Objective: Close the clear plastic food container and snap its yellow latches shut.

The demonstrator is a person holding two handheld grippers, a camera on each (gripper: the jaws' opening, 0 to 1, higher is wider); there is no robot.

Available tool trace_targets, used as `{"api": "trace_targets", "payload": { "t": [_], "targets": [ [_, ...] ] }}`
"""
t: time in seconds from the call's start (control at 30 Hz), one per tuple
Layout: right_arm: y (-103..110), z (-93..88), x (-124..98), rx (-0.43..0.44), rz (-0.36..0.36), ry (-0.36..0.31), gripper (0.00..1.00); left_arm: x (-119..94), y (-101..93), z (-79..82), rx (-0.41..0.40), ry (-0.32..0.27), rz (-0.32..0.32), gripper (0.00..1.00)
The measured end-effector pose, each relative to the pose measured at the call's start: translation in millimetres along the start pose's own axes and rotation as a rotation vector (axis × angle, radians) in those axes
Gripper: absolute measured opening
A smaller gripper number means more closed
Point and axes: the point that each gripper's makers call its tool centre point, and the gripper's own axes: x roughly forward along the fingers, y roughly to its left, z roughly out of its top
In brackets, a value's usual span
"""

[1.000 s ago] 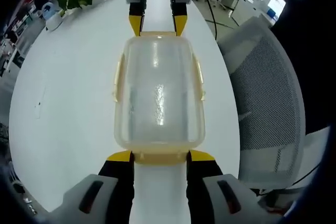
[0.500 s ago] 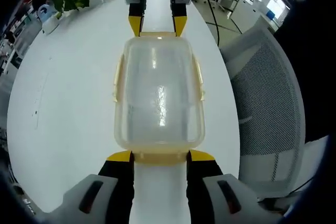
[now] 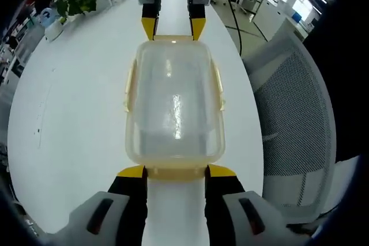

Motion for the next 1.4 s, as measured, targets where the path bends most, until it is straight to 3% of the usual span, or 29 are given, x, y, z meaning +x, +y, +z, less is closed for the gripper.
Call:
{"api": "trace_targets", "payload": {
  "t": [0.43,1.4],
  "targets": [
    [3,-18.7,-3,0.002,-0.003,0.017,0.37,11,-2.6,15.5,0.002,-0.007,-0.004,0.37],
    [5,-32.4,-4,0.0,-0.008,0.039,0.37,16,-7.3,26.7,-0.01,-0.011,-0.009,0.37]
  ]
}}
